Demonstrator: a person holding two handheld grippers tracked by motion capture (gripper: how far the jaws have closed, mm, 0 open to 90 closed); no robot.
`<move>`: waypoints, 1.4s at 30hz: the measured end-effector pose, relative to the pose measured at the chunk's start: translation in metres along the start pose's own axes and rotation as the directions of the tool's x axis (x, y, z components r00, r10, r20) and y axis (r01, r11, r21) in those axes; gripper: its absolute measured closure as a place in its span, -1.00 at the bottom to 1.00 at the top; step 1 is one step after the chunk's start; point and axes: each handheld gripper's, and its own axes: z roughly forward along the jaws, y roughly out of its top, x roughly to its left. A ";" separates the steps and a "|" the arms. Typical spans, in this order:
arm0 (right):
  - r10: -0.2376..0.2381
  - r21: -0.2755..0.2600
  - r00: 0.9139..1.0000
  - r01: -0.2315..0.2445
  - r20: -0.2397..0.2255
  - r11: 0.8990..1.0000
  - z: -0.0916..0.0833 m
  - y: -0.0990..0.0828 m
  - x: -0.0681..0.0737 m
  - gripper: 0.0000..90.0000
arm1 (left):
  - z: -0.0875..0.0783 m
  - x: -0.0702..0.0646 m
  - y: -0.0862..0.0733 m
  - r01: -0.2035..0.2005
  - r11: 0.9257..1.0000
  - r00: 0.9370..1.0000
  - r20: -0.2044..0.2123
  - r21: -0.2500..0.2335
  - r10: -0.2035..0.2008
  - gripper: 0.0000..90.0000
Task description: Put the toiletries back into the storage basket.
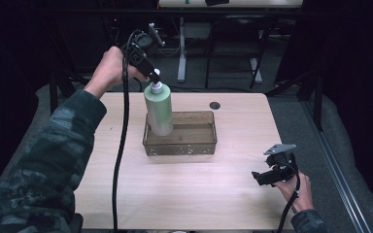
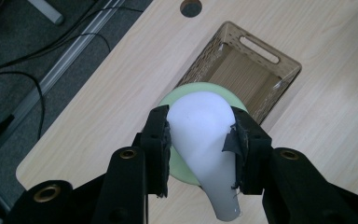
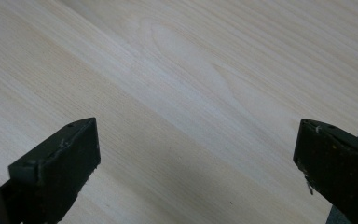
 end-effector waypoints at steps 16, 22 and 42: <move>0.000 0.001 1.000 0.000 -0.008 1.000 0.001 0.000 0.002 -1.00 | 0.032 0.007 -0.011 0.028 0.999 0.999 0.032 0.029 -0.029 0.39; -0.006 -0.007 1.000 0.006 -0.003 1.000 -0.001 0.001 0.001 -1.00 | 0.042 0.007 -0.018 0.033 0.999 0.999 0.042 0.031 -0.034 0.39; -0.011 -0.004 1.000 0.011 0.002 1.000 -0.001 0.001 0.003 -1.00 | 0.058 0.010 -0.042 0.047 0.997 0.997 0.052 0.062 -0.051 0.39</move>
